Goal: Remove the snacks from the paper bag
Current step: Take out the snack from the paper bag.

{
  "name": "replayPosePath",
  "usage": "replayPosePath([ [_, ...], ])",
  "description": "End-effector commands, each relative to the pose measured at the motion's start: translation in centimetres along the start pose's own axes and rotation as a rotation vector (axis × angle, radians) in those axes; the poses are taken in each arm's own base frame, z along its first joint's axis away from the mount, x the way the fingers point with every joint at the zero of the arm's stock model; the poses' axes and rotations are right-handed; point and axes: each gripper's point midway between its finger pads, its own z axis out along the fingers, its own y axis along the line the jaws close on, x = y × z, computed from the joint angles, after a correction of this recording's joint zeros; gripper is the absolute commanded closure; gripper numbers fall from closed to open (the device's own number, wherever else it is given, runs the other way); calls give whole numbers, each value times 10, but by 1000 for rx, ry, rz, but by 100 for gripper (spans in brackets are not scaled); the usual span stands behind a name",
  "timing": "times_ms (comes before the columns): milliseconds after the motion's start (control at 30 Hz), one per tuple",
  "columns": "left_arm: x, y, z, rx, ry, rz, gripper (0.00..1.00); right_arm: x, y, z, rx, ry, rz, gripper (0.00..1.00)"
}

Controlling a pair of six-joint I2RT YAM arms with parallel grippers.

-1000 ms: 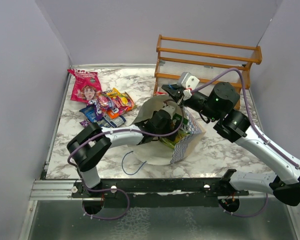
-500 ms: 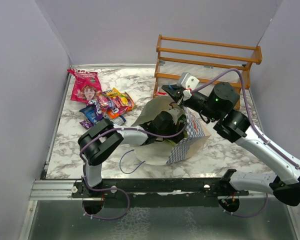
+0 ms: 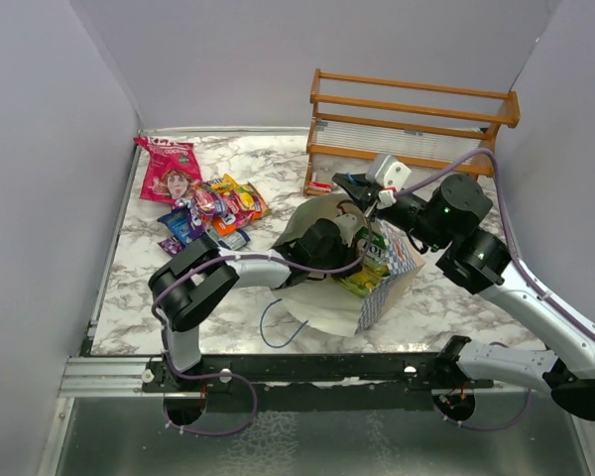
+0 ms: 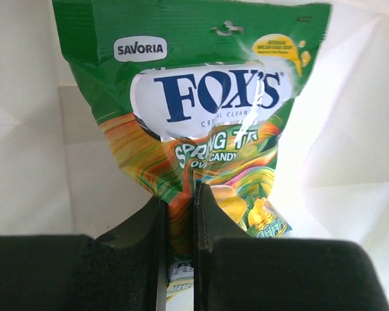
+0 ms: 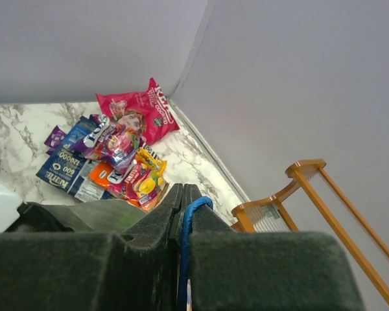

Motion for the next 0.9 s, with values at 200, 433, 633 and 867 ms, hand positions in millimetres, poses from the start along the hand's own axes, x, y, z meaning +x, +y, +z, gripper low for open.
replayPosePath([
  [200,-63,-35,-77,16,-135,62,100,7,-28,-10,154,49,-58,98],
  [433,-84,-46,-138,-8,-206,146,100,19,-52,-22,312,109,-47,98],
  [633,-91,-61,-185,31,-245,248,100,17,-71,-28,422,133,-5,98],
  [867,-119,-72,-258,-8,-377,343,100,25,-80,-31,486,182,11,98],
])
